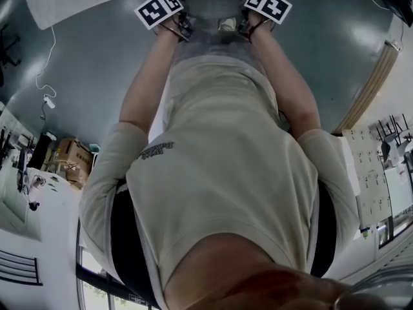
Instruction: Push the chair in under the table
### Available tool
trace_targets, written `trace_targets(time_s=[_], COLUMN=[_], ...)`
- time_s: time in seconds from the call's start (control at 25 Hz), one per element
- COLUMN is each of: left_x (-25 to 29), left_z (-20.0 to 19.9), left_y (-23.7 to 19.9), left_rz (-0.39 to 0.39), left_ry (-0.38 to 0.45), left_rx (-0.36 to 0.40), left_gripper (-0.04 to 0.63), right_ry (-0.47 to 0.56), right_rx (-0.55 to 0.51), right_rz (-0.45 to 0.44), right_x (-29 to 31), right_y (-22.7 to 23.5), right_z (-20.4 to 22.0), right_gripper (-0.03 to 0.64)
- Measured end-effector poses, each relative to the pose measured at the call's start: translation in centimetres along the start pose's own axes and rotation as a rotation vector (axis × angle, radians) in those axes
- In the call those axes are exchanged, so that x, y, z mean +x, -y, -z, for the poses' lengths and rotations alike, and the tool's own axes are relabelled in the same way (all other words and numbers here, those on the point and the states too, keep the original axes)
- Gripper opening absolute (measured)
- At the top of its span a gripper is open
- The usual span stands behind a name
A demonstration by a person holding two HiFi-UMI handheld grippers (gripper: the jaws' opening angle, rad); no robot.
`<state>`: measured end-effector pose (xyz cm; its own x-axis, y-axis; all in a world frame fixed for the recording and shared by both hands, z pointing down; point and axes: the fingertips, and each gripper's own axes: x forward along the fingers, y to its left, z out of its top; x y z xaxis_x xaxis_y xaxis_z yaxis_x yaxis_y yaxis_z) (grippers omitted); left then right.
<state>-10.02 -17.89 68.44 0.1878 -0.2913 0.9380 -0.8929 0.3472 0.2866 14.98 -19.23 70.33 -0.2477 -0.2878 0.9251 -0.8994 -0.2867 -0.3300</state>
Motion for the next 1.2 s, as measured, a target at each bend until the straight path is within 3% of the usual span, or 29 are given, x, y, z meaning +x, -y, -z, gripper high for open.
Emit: trace_targets(time_s=[0.72, 1.2], left_x=[0.2, -2.6], left_z=[-1.4, -0.7], left_y=[0.8, 0.3], left_rz=[0.007, 0.090], left_ry=[-0.017, -0.073], left_rx=[0.009, -0.017], left_gripper=[0.195, 0.219], right_ry=[-0.048, -0.152], right_rx=[-0.038, -0.064], right_rz=[0.011, 0.005], right_x=[0.3, -2.3], right_y=[-0.6, -1.3], right_z=[-1.5, -0.3], right_gripper=[0.219, 0.272])
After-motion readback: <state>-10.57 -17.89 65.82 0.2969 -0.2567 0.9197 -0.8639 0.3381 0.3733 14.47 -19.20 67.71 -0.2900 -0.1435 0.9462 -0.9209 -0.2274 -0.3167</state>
